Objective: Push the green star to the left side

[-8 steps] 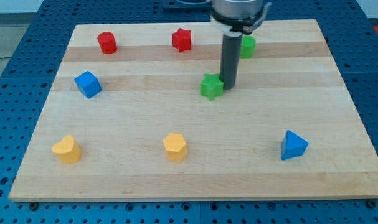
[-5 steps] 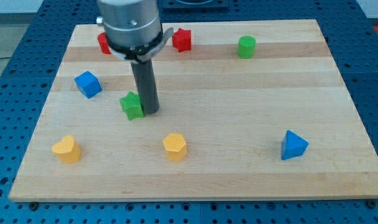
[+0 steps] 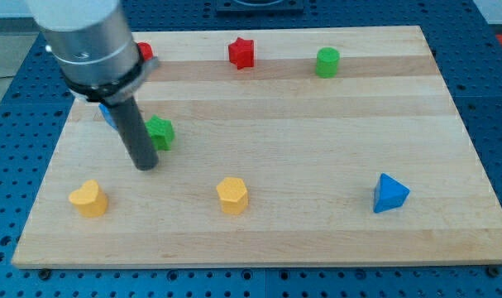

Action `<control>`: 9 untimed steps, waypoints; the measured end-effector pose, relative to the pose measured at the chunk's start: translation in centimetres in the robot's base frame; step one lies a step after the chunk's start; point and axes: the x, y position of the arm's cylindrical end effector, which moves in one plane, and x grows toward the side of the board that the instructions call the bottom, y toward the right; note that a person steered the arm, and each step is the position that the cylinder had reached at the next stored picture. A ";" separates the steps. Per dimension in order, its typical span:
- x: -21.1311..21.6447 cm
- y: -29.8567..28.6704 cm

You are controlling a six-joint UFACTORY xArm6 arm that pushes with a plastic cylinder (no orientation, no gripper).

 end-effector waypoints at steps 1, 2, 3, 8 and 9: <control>-2.0 1.5; -4.0 -1.9; -4.0 -1.2; -3.9 0.5; -3.8 4.6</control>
